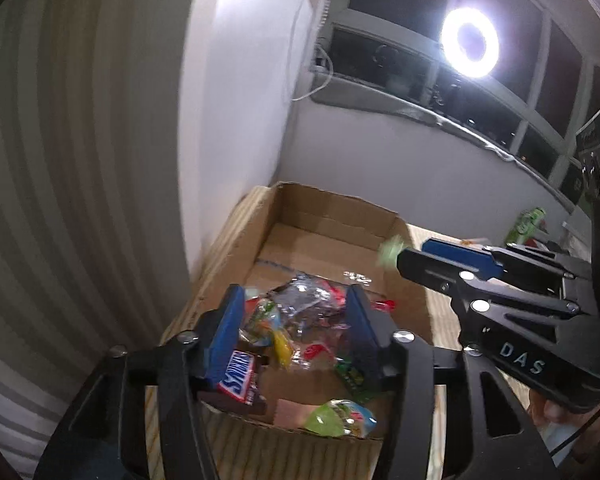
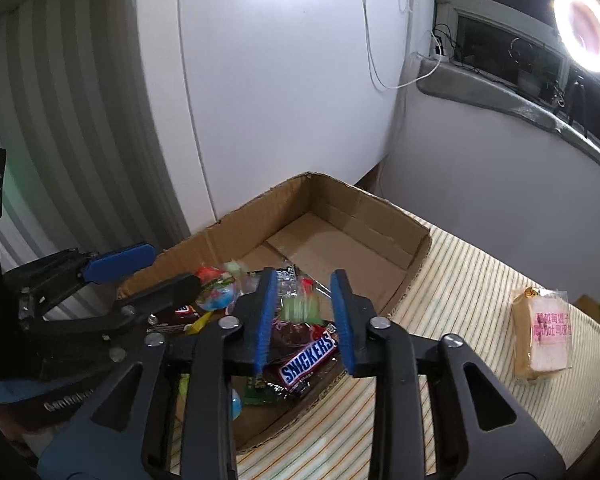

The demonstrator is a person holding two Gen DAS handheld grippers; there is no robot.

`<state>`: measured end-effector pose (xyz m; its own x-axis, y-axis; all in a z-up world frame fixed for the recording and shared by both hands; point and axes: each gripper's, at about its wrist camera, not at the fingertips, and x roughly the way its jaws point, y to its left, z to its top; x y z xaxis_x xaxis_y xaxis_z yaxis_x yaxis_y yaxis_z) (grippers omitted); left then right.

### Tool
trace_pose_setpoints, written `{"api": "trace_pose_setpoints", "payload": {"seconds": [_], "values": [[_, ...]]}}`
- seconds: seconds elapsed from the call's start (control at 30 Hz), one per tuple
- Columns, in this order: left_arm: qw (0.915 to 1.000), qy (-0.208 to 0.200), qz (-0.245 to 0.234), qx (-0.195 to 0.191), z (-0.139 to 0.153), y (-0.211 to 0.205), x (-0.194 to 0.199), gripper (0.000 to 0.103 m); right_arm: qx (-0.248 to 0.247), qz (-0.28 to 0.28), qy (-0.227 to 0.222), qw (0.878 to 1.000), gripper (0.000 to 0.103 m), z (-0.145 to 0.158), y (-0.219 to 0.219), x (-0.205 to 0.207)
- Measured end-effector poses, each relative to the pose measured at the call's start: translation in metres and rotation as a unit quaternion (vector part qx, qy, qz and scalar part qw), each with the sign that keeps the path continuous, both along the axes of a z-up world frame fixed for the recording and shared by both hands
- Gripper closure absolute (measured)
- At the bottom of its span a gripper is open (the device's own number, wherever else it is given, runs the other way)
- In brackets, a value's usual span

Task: Organize snacks
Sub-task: 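Carry the yellow and green candies over the box and open both tools, then move both open tools toward the bagged toast bread loaf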

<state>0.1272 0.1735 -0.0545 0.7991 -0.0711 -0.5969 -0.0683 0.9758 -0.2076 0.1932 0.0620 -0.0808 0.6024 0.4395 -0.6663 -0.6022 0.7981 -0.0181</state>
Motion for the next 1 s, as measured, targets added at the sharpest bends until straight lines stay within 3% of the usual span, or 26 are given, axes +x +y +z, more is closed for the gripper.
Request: {"api": "trace_pose_setpoints", "payload": {"seconds": [0.63, 0.67, 0.73, 0.83, 0.9, 1.0], "values": [[0.9994, 0.007, -0.009, 0.032, 0.007, -0.022, 0.0, 0.051, 0.026, -0.035, -0.002, 0.999, 0.065, 0.003, -0.052, -0.004], [0.9993, 0.006, -0.011, 0.035, 0.008, -0.026, 0.001, 0.051, 0.028, -0.04, -0.003, 0.999, 0.062, 0.003, -0.058, -0.004], [0.999, 0.006, -0.017, 0.04, 0.01, -0.036, 0.002, 0.051, 0.031, -0.057, -0.009, 0.998, 0.044, 0.004, -0.077, -0.004], [0.9985, 0.005, -0.028, 0.048, 0.014, -0.053, 0.006, 0.051, 0.02, -0.081, -0.007, 0.996, 0.03, 0.001, -0.107, -0.003], [0.9978, 0.007, -0.041, 0.052, 0.016, -0.072, 0.012, 0.05, 0.01, -0.097, -0.009, 0.995, 0.023, -0.002, -0.131, -0.003], [0.9965, 0.009, -0.062, 0.056, 0.018, -0.101, 0.02, 0.039, -0.001, -0.131, -0.007, 0.991, 0.018, -0.009, -0.175, -0.002]]}}
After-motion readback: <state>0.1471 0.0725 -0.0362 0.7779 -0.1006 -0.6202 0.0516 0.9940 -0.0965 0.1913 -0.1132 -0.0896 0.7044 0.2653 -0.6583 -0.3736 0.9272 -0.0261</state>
